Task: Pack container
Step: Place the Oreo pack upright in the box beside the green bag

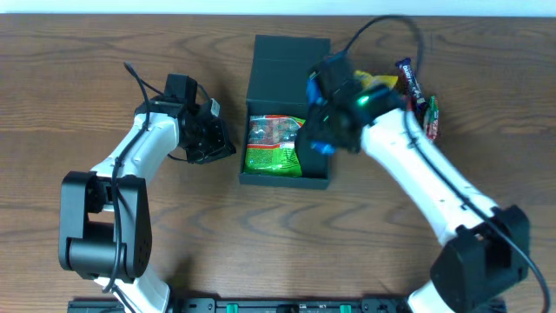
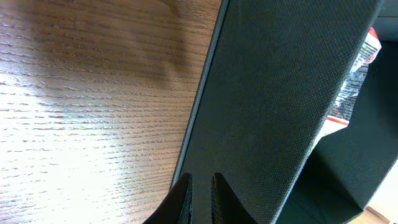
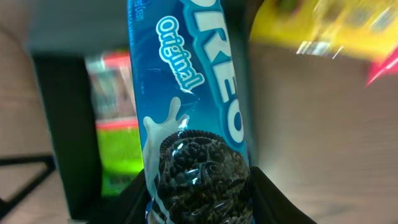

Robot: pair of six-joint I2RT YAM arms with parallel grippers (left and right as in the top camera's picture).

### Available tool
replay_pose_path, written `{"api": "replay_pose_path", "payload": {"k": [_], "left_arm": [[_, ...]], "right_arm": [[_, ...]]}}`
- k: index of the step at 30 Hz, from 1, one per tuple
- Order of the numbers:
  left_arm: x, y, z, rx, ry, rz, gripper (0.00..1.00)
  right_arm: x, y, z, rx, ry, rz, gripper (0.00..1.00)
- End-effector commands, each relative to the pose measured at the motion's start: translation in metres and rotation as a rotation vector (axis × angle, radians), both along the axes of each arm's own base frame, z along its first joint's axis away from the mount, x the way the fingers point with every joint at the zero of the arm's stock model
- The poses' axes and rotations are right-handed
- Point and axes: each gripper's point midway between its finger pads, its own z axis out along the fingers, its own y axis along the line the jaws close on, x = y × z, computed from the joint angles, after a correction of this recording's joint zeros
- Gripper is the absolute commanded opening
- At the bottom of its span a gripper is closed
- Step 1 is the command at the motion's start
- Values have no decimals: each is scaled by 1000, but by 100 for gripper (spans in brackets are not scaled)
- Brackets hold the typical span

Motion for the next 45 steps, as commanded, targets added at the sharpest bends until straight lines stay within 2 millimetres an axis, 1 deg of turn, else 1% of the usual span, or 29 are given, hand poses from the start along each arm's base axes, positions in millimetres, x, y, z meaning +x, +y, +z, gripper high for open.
{"api": "replay_pose_path", "payload": {"k": [1,3,4,6,8,9,12,17,19,22,23,24,25,26,27,28,31,34,36,37,38,40,41,43,45], "left_arm": [[0,2,-2,1,7,4,13],[0,2,-2,1,7,4,13],[0,2,-2,1,7,4,13],[0,2,-2,1,7,4,13],[0,2,-2,1,7,4,13],[0,2,-2,1,7,4,14],[0,2,-2,1,7,4,14],[0,2,-2,1,7,4,14],[0,2,-2,1,7,4,14],[0,2,-2,1,7,4,14],[0,2,-2,1,7,4,14],[0,2,-2,1,7,4,13],[0,2,-2,1,7,4,13],[0,2,-2,1,7,4,14],[0,2,-2,1,7,4,14],[0,2,-2,1,7,4,14],[0,2,-2,1,8,4,14],[-1,2,-2,2,12,4,14],[-2,2,-3,2,14,4,14],[-2,2,-3,2,15,4,14],[-2,2,-3,2,16,4,13],[-2,2,-3,2,17,4,14],[-2,2,-3,2,17,4,14],[-3,2,-3,3,18,4,14],[-3,2,-3,3,18,4,13]], "right_arm": [[-9,4,-14,-27,2,-49,1],[-14,6,-24,-36,7,-36,1],[-17,5,-31,-45,18,-35,1],[-22,2,-37,-56,34,-35,1],[-27,2,-42,-51,54,-30,1],[-31,5,-44,-36,70,-20,1],[-38,9,-45,-40,87,-4,1],[-37,8,-45,-55,76,-3,1],[-32,3,-44,-83,52,-15,1],[-25,1,-42,-100,14,-26,1],[-23,1,-43,-102,9,-26,15],[-23,2,-43,-101,9,-26,34],[-23,1,-44,-102,11,-27,63],[-23,1,-44,-102,11,-26,79],[-22,2,-44,-100,8,-27,94],[-21,2,-41,-96,2,-27,99],[-14,4,-30,-78,-25,-35,99],[-2,6,1,-44,-93,-27,99],[8,0,23,-58,-162,-31,99],[15,-11,37,-96,-218,-49,99],[21,-26,46,-143,-264,-84,99],[30,-55,54,-225,-308,-159,99],[34,-67,54,-245,-309,-189,99],[41,-91,45,-262,-281,-231,99],[49,-114,28,-266,-239,-264,99]]}}
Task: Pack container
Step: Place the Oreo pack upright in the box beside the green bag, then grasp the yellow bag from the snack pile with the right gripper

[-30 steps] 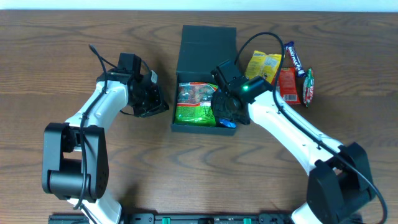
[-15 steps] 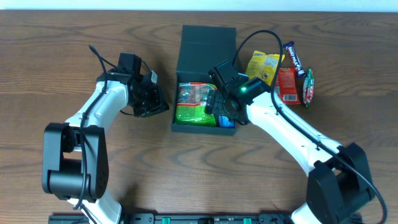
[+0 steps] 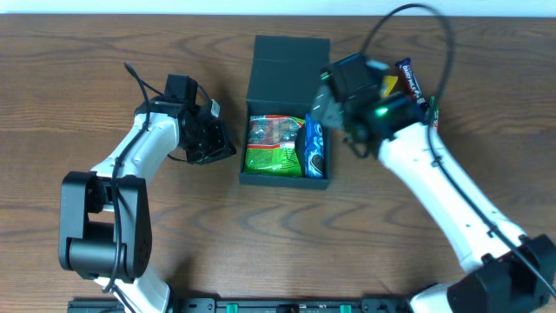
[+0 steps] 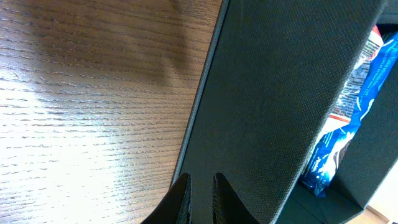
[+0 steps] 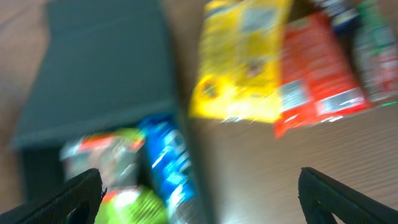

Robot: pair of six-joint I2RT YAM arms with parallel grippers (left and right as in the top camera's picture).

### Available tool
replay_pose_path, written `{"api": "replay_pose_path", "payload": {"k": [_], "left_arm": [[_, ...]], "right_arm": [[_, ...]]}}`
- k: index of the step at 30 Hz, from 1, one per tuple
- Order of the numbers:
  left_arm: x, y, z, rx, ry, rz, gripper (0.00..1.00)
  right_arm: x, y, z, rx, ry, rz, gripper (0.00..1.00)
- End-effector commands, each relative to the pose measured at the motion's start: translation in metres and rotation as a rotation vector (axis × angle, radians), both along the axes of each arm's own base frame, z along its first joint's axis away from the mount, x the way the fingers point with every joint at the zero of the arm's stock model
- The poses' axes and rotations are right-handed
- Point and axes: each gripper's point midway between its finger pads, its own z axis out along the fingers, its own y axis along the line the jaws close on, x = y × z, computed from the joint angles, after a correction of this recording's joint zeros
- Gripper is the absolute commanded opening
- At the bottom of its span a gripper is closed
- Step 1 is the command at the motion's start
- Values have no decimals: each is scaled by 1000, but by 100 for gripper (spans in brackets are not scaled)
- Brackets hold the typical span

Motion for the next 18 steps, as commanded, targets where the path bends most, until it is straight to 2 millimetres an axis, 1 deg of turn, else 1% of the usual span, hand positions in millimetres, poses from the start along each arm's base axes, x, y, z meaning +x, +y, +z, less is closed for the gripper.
{"api": "replay_pose_path", "payload": {"k": [1,5,7,9,11,12,13,16,18], "left_arm": [[-1,2,-2,2,10,4,13],[-1,2,-2,2,10,4,14],[-1,2,-2,1,11,4,14],[-2,2,-2,2,14,4,14],[-2,2,-3,2,16,4,14],[-2,2,-3,2,17,4,14],[-2,2,-3,2,17,4,14],[-3,2,-3,2,21,4,14],[-4,2,-3,3,25,4,14]], "right_arm": [[13,-45,-28,-68,59,-67,99],[37,-66,-61,-24,94,-29,99],[56,-78,-77,-21,78,-33,99],[74,-85,-90,-1,53,-15,99],[90,-87,-102,27,27,28,99],[101,-85,-112,57,10,56,99],[106,-86,-122,79,10,58,99],[112,-89,-140,99,17,56,99],[117,-82,-147,129,6,86,99]]}}
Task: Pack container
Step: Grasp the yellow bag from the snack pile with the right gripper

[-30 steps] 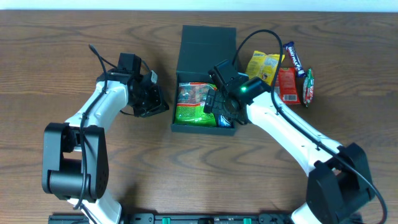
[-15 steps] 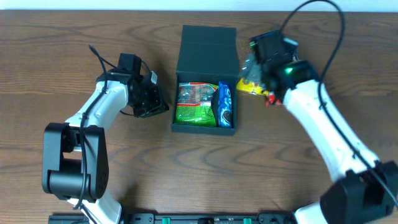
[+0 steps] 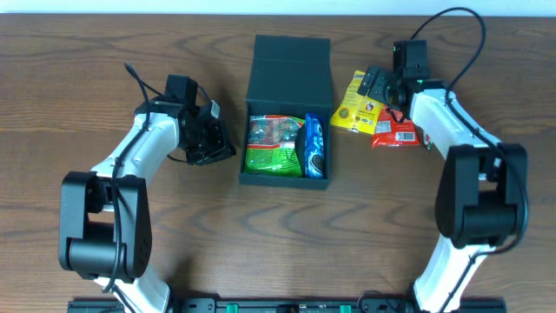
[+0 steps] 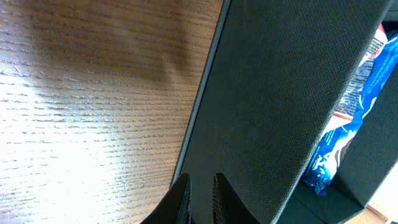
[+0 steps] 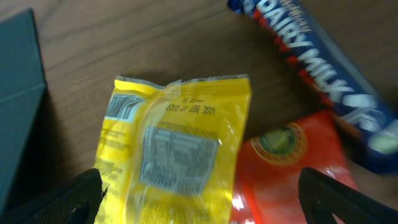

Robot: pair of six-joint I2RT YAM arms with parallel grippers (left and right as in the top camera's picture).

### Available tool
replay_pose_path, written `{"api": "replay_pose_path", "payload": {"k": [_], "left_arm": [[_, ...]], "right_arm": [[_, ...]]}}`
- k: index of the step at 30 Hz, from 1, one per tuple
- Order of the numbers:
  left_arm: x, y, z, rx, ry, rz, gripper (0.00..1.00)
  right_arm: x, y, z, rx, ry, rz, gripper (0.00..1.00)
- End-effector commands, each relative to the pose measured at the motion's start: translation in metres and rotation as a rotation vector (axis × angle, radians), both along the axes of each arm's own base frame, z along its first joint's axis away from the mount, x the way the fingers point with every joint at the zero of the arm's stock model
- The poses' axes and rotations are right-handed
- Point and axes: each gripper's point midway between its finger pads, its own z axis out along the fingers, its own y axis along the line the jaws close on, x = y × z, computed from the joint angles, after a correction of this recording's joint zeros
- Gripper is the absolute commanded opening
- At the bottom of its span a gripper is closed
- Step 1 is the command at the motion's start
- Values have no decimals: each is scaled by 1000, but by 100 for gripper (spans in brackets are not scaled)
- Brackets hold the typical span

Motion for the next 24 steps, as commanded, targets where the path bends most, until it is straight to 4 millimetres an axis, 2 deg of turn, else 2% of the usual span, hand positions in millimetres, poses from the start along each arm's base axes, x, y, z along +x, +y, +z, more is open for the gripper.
{"api": "replay_pose_path", "payload": {"k": [1,4,6,12,13,14,16,18,19,20,21,24], "left_arm": [[-2,2,-3,2,17,4,14],[-3,2,-3,2,21,4,14],[-4,2,-3,3,26,4,14],[-5,2,-3,3,28,4,14],[-5,2,-3,3,28,4,14],[-5,2,-3,3,28,4,14],[-5,2,-3,3,28,4,14],[-5,2,-3,3,28,4,14],[-5,2,-3,3,28,4,14],[-5,2,-3,3,28,4,13],[-5,2,-3,3,28,4,13],[-5,2,-3,3,27,4,13]], "right_arm": [[4,14,-12,56,-1,87,98],[8,21,-19,88,-11,107,84],[7,25,-25,106,-1,118,68],[11,26,-22,113,-9,124,7],[13,27,-18,117,-14,127,1],[15,27,-13,118,-18,128,1],[21,28,5,106,-41,146,1],[32,28,46,81,-92,179,1],[34,29,60,80,-104,181,1],[36,29,85,82,-128,182,1],[35,32,107,84,-147,189,1],[25,42,155,92,-183,208,1]]}}
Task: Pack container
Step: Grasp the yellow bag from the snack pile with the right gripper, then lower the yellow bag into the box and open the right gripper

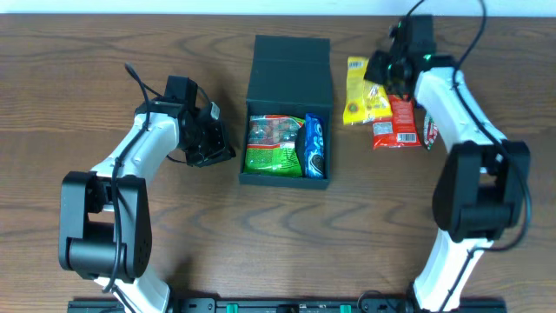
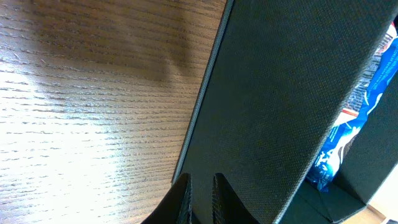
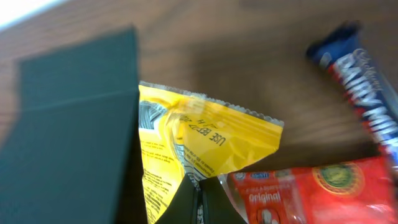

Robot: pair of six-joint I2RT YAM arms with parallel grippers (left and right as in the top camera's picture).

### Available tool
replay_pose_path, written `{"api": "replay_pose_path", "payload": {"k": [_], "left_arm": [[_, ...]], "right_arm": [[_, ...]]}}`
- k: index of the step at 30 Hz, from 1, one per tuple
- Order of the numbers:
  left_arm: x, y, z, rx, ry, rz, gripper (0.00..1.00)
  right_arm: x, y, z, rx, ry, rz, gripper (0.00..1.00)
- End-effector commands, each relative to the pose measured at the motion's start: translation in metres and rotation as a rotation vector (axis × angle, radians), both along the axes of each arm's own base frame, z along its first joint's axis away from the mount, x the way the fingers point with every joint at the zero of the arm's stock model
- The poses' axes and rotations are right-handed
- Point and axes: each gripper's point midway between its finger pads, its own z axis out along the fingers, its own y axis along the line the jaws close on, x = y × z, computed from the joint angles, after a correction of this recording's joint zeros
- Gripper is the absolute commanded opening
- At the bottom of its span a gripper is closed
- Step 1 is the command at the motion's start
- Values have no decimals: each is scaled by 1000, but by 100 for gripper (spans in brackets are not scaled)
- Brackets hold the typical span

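Observation:
The black box (image 1: 244, 148) lies open, its lid (image 1: 289, 59) folded back. Inside it a green packet (image 1: 272, 144) lies next to a blue Oreo pack (image 1: 314, 148), which also shows in the left wrist view as the Oreo pack (image 2: 348, 137). My right gripper (image 1: 380, 71) is shut on the yellow packet (image 1: 357, 94) just right of the lid. In the right wrist view the gripper (image 3: 198, 185) pinches the crumpled yellow packet (image 3: 186, 140). My left gripper (image 2: 201, 179) is shut and holds nothing, left of the box wall (image 2: 280, 93).
A red packet (image 3: 292, 193) lies just right of the yellow one, and a Dairy Milk bar (image 3: 364, 71) lies beyond it. A green item (image 1: 428, 130) sits by the red packet (image 1: 395, 122). The right arm hangs over these snacks.
My right gripper was open above the flat yellow packet; now it is shut on it, and the packet is crumpled and shifted slightly toward the far edge. The left arm is unchanged.
My right gripper first held the Oreo pack over the box. Then the Oreo lay in the box beside the green packet and the gripper was open. It was then open over the yellow packet to the right, and now grips it.

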Motion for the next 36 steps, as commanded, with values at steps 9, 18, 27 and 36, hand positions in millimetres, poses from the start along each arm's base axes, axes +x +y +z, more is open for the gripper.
{"api": "replay_pose_path", "payload": {"k": [9,18,27,36], "left_arm": [[0,2,-2,2,4,4,9],[1,2,-2,1,2,3,10],[1,1,-2,1,2,4,10],[1,1,-2,1,2,4,10]], "right_arm": [[-85,117,112,312,87,110,1],[-125,181,35,321,221,90,1],[-133,202,6,366,219,75,2],[-136,209,0,309,191,35,2]]}}
